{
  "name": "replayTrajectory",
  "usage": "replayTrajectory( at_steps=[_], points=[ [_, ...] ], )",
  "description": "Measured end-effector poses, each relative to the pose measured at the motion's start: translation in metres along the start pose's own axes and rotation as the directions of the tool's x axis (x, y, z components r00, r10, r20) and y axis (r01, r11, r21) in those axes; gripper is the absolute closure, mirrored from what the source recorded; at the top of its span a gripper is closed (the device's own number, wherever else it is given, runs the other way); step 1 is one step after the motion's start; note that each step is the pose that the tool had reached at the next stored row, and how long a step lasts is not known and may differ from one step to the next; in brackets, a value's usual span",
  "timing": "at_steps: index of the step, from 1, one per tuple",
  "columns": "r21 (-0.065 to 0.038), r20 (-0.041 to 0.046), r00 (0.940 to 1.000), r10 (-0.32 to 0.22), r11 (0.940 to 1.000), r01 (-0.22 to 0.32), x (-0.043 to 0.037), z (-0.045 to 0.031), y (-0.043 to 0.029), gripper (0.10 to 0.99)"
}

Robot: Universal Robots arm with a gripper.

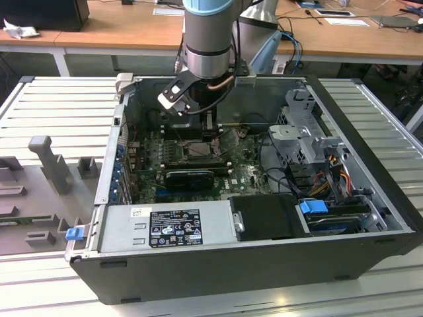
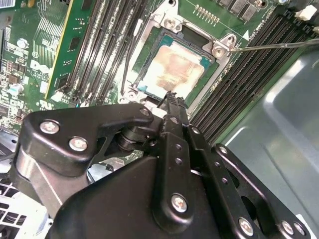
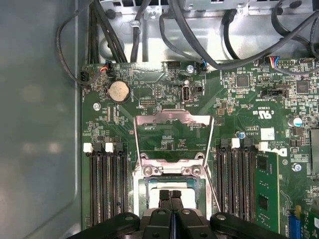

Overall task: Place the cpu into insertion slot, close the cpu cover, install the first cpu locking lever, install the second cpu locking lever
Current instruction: 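Close the cpu cover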

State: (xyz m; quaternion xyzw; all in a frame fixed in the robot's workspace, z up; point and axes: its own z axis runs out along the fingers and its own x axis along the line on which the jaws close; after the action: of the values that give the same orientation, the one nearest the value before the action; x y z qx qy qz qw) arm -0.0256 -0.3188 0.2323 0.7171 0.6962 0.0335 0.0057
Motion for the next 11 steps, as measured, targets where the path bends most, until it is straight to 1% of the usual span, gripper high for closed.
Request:
replayTrajectory(
  at_steps=[5,11],
  points=[
    [0.002,-0.0039,1.0000,0.000,1.0000,0.000,-0.0003,0.0001,0.0028,0.980],
    [0.003,-0.0062,1.0000,0.001,1.0000,-0.001,-0.0006,0.0002,0.0046,0.980]
  ],
)
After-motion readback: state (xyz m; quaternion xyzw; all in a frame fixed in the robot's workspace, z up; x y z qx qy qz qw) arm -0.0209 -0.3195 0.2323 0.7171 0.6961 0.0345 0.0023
